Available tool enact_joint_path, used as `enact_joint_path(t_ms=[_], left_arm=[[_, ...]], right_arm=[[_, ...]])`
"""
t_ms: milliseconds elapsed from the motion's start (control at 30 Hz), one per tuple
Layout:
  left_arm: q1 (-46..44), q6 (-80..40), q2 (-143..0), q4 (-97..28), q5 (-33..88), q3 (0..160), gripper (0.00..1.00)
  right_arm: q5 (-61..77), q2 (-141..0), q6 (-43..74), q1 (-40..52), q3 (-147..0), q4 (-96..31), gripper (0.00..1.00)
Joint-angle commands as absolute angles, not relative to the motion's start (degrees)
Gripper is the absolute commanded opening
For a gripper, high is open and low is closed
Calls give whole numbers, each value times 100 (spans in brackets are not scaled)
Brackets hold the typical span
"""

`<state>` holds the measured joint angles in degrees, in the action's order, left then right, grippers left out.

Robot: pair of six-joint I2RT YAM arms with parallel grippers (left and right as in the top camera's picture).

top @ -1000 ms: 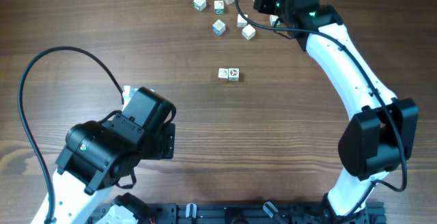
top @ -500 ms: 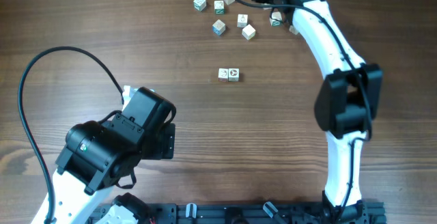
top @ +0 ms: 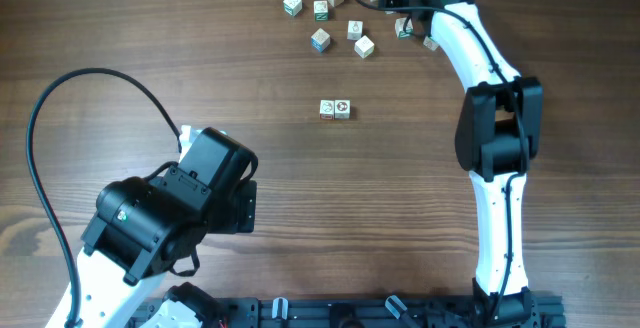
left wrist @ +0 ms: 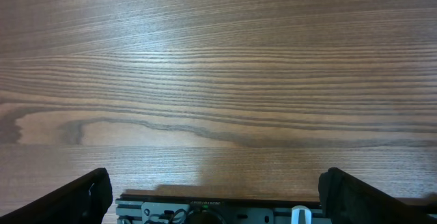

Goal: Form a horizontal line
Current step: 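Raise the right gripper and move it back to the cluster, then close the right gripper on the white number-8 block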

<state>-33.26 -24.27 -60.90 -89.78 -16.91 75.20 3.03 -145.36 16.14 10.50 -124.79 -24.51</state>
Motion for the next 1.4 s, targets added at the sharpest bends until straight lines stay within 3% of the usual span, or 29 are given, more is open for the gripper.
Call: enact_joint_path(t_ms=[0, 500, 733, 1367], left_arm=[[-3304, -2421, -6090, -8962, -1785, 7489, 100], [-3304, -2421, -6090, -8965, -1785, 7489, 100], [-3304, -2421, -6090, -8965, -1785, 7489, 100], [-3304, -2421, -6090, -8965, -1785, 7489, 100]], right_arm=[[443, -14877, 1525, 1079, -12637, -2263, 65], [261, -15152, 1494, 1074, -12637, -1800, 62], [215, -15281, 1347, 1074, -12637, -1730, 56], [115, -15159, 1354, 1074, -13244, -2032, 21]])
